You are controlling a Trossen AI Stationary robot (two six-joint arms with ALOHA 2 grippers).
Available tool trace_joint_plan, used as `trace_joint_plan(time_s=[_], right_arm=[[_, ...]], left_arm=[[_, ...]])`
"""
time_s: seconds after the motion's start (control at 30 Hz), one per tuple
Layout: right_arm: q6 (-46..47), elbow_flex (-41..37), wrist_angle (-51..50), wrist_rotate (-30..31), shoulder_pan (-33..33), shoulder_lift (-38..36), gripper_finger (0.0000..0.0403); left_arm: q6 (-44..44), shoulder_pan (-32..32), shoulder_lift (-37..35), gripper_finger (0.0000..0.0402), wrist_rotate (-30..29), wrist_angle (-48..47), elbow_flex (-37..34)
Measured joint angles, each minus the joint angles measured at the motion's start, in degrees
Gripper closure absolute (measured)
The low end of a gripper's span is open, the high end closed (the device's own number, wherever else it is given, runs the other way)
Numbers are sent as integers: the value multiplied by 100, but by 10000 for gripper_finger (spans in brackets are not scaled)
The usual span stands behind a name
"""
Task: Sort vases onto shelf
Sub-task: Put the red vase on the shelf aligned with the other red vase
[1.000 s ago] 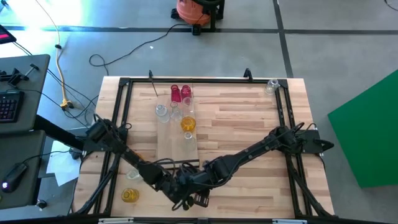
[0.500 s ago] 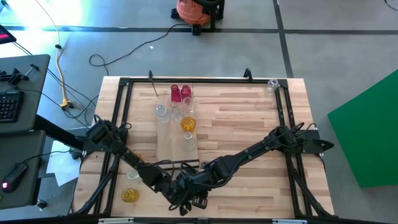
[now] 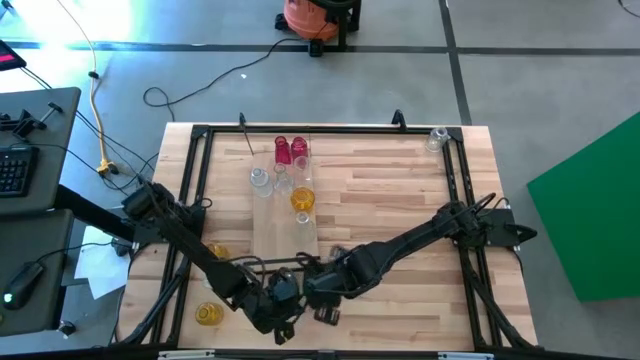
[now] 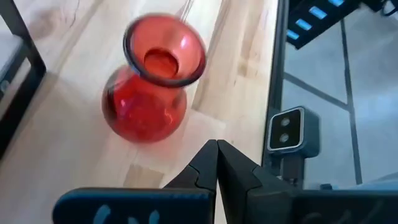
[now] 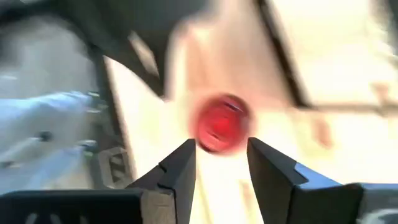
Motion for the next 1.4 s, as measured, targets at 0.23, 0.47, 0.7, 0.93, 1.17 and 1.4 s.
trace_joint_plan(time_s=[0.23,0.47,0.7,0.93,1.17,1.4], right_arm=[[173,-3,-1216,369,239,-5,277],[261,-1093,-652,-50,289,16,305],[482,-1645,46,-446,300,16,395],[576,-1364,-188,-274,342,7,385],[598,-1335,-260,-115,344,7,401],[631,-1349,-587,235,369,9,402]], left_arm=[[108,-13,-580,401,-298,-876,-1],[93,-13,-1241,401,-653,-1575,-9],[299,-10,-1539,401,-972,-1330,13],[403,4,-1514,401,-981,-1238,2],[421,3,-1510,401,-922,-1239,2],[356,-264,-1725,401,-762,-1250,2]])
